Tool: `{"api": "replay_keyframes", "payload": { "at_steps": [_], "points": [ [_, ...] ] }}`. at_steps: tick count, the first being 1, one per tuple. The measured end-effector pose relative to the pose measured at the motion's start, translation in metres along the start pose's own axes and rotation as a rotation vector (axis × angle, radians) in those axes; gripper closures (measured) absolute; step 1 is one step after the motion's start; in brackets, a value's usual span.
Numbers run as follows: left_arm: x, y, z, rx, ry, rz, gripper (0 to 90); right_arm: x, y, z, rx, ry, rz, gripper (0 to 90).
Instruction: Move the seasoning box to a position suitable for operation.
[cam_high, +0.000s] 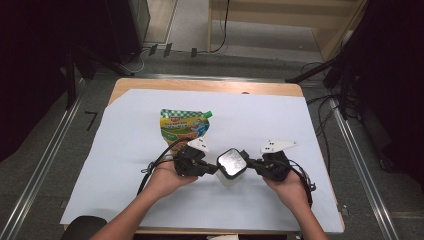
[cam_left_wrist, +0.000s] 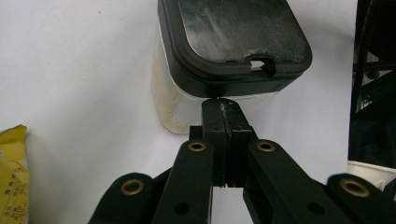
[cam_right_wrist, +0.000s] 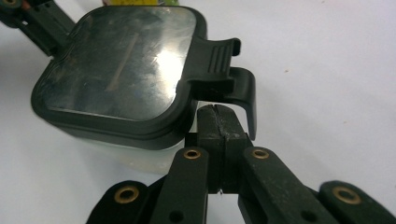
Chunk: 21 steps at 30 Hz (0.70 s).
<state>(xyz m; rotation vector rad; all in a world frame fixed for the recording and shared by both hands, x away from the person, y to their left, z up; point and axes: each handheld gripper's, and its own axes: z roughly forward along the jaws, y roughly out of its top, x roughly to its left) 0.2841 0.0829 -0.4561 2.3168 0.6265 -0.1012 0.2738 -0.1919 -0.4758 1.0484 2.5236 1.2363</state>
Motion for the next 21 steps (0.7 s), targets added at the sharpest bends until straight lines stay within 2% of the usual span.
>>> {"api": "replay_keyframes", "payload": {
  "at_steps": [13,21],
  "points": [
    [0.005,0.000,0.001,-0.014,-0.004,-0.010,90.0,0.009,-0.006,-0.007,0.020,-0.007,0.021,90.0],
    [0.008,0.001,0.001,-0.014,-0.012,-0.008,90.0,0.015,-0.009,-0.010,0.031,-0.012,0.017,90.0]
  ]
}}
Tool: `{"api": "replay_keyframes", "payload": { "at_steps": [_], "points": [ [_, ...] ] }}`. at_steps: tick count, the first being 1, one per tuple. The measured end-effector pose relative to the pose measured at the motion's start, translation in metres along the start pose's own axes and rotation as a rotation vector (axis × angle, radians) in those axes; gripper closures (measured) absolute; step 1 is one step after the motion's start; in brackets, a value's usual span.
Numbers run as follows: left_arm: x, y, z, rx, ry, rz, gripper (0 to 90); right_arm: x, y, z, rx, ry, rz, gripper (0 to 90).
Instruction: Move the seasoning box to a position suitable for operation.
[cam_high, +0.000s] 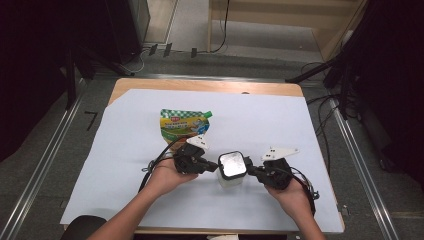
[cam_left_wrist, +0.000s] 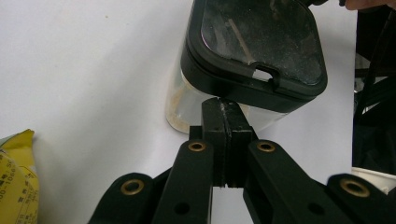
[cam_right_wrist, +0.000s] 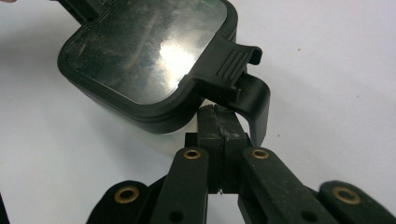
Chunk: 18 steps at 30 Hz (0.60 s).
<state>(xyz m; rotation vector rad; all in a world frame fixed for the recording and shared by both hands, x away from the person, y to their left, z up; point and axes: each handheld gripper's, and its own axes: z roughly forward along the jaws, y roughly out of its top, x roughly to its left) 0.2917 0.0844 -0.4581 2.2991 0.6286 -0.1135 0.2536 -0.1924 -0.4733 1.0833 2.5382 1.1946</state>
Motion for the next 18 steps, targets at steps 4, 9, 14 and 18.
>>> {"api": "replay_keyframes", "payload": {
  "at_steps": [4,9,14,18],
  "points": [
    [0.002,0.001,0.000,0.000,-0.001,-0.003,90.0,0.002,-0.002,-0.002,0.000,0.008,0.010,90.0],
    [0.006,0.002,0.002,-0.016,-0.006,-0.010,90.0,0.005,-0.002,-0.004,0.015,0.008,0.005,90.0],
    [0.006,0.002,0.001,-0.008,-0.006,0.010,87.7,0.007,-0.001,-0.005,0.022,0.006,0.005,90.0],
    [0.003,0.001,-0.001,-0.002,-0.003,0.042,81.2,0.007,-0.002,-0.014,-0.001,0.005,0.008,90.0]
  ]
}}
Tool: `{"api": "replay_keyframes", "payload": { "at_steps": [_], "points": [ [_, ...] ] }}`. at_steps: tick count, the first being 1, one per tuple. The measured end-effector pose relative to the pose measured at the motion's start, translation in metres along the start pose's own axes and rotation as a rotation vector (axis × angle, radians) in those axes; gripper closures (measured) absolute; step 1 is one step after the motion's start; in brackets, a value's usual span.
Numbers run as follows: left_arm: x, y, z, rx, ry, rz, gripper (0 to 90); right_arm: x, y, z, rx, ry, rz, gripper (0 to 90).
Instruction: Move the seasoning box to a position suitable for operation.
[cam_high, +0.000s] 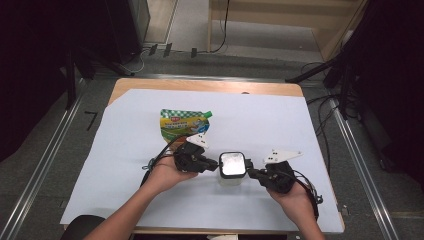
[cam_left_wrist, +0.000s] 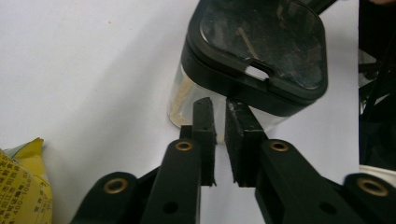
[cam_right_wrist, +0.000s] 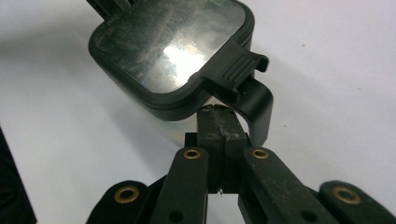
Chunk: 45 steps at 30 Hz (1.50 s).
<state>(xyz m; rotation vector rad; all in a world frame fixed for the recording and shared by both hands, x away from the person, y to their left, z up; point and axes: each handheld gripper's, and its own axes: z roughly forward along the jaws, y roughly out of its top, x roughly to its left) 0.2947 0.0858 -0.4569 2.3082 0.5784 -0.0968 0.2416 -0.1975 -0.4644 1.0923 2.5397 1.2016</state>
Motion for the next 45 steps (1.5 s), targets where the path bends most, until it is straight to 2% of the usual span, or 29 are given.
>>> {"api": "replay_keyframes", "payload": {
  "at_steps": [5,9,10,15,16,17,18,19,22,27,30,32,35,45],
  "points": [
    [-0.004,0.000,-0.006,-0.019,-0.045,0.028,68.9,-0.007,-0.005,-0.008,-0.014,-0.018,0.032,90.0],
    [-0.006,0.000,-0.007,-0.016,-0.051,0.037,51.8,-0.014,-0.005,-0.009,-0.019,-0.030,0.056,90.0],
    [-0.006,0.001,-0.007,-0.024,-0.061,0.038,50.4,-0.015,-0.006,-0.008,-0.017,-0.033,0.058,90.0],
    [-0.008,0.002,-0.006,-0.053,-0.097,0.074,31.3,-0.019,-0.006,-0.006,-0.016,-0.032,0.063,90.0],
    [-0.008,0.002,-0.006,-0.053,-0.097,0.074,27.2,-0.019,-0.006,-0.006,-0.016,-0.032,0.063,90.0],
    [-0.009,0.002,-0.004,-0.046,-0.104,0.098,23.9,-0.020,-0.005,-0.004,-0.010,-0.032,0.063,90.0],
    [-0.009,0.002,-0.004,-0.046,-0.104,0.098,22.3,-0.020,-0.005,-0.004,-0.010,-0.032,0.063,90.0],
    [-0.010,0.003,-0.001,-0.039,-0.090,0.111,20.4,-0.020,-0.005,-0.002,-0.002,-0.034,0.063,90.0],
    [-0.010,0.004,0.005,-0.036,-0.061,0.112,18.9,-0.021,-0.005,-0.001,-0.001,-0.031,0.069,90.0],
    [-0.009,0.005,0.016,-0.013,-0.041,0.114,17.8,-0.023,-0.005,0.000,0.000,-0.033,0.071,90.0],
    [-0.008,0.005,0.017,-0.021,-0.040,0.113,17.9,-0.023,-0.005,0.001,0.002,-0.032,0.074,90.0],
    [-0.008,0.006,0.018,-0.052,-0.044,0.115,18.0,-0.023,-0.005,0.001,0.003,-0.033,0.073,90.0],
    [-0.008,0.006,0.019,-0.059,-0.040,0.135,17.7,-0.023,-0.005,0.002,0.003,-0.033,0.074,90.0],
    [-0.007,0.007,0.019,-0.059,-0.046,0.117,17.6,-0.023,-0.004,0.002,0.005,-0.037,0.078,90.0]
  ]
}}
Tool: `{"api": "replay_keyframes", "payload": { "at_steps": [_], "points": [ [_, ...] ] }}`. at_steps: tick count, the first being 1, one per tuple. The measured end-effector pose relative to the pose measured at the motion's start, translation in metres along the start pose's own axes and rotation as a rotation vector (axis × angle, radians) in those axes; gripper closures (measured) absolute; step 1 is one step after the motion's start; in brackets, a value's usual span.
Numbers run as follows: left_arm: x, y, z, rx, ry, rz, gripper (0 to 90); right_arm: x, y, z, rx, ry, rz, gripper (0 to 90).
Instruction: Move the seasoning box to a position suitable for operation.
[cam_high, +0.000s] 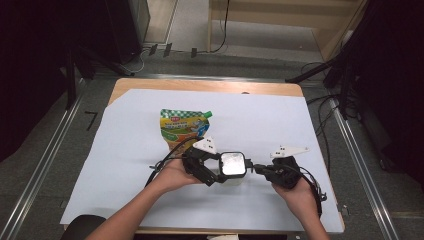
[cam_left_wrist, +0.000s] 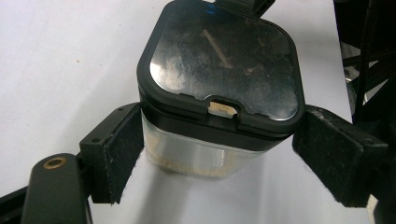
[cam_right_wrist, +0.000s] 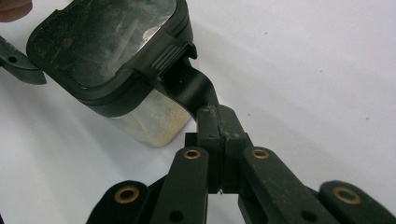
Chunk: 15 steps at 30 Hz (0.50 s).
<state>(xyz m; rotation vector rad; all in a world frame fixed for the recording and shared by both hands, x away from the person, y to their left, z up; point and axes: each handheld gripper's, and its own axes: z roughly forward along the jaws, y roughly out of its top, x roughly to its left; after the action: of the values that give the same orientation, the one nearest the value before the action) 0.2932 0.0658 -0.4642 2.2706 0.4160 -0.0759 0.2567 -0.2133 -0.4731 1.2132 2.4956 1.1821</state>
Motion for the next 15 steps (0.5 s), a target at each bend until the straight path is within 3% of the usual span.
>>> {"api": "replay_keyframes", "payload": {
  "at_steps": [15],
  "points": [
    [-0.002,0.013,-0.001,0.004,0.012,0.026,17.3,-0.001,-0.001,-0.001,0.005,-0.012,0.012,90.0]
  ]
}}
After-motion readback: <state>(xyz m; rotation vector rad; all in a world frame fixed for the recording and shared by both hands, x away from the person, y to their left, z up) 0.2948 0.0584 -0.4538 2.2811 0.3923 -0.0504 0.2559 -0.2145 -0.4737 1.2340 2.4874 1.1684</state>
